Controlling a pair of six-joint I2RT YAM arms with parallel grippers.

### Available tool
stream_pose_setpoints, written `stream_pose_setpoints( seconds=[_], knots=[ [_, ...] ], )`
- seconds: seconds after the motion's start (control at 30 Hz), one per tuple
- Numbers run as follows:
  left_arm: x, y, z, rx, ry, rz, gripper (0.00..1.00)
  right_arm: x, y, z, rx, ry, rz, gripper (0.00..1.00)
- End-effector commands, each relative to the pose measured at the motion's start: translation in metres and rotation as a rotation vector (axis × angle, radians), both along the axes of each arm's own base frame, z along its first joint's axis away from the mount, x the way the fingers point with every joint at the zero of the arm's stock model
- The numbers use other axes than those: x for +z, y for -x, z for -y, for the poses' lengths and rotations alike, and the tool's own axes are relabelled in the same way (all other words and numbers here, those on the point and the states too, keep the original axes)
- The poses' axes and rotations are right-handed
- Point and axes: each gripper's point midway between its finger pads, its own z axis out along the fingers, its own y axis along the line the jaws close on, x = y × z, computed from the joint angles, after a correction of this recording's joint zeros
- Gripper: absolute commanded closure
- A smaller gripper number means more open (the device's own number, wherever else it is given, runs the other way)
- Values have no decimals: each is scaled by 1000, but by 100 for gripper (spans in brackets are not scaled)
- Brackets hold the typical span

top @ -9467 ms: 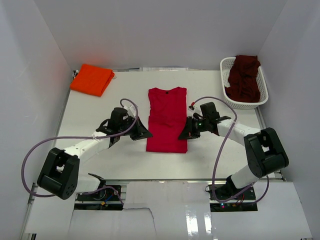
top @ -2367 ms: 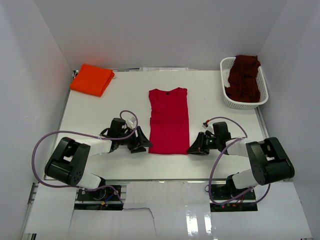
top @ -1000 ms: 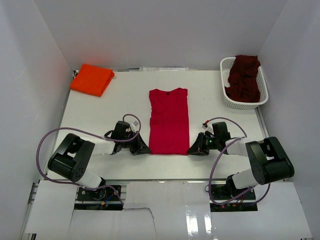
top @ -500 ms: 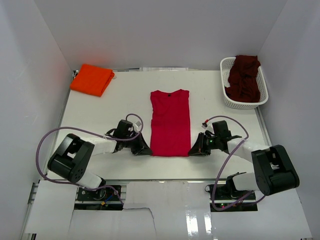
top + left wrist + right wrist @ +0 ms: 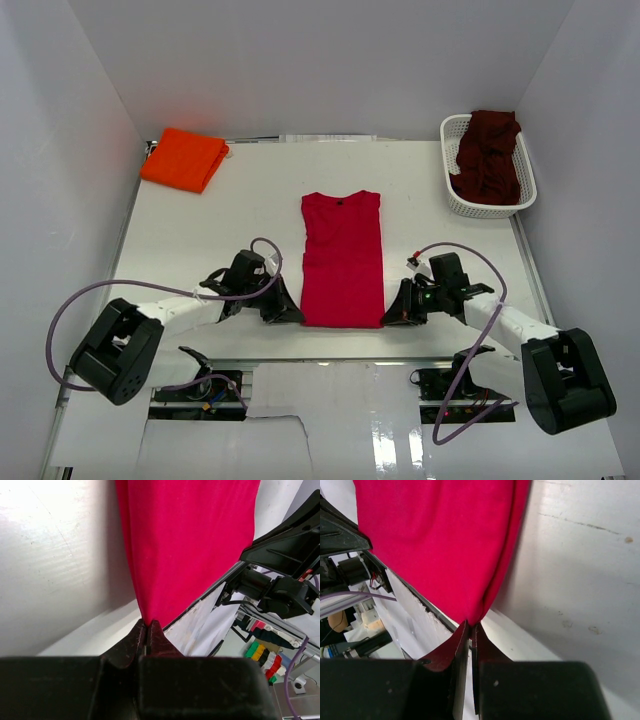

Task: Fold and stack the t-shirts
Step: Grab one side of the 2/3 rectangular tshirt with both arms, then fold the long partially folded tshirt into a neat square

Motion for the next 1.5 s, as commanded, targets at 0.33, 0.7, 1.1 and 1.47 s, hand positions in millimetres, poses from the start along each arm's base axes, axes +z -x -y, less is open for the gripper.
stream_pose_setpoints(
  seconds=[0.33, 0.7, 1.1, 1.47],
  knots=[
    [52, -21, 9, 17, 7, 58, 100, 52, -16, -7, 63, -15, 76, 92],
    [80, -55, 23, 14, 41, 94, 100, 92, -45, -17, 88, -33, 151, 92],
    [106, -120, 5, 56, 66, 153, 100, 130, -103, -35, 104, -54, 232, 92],
    [127, -178, 14, 39, 93, 187, 100, 139, -144, -40, 92, -46, 254, 92]
  ],
)
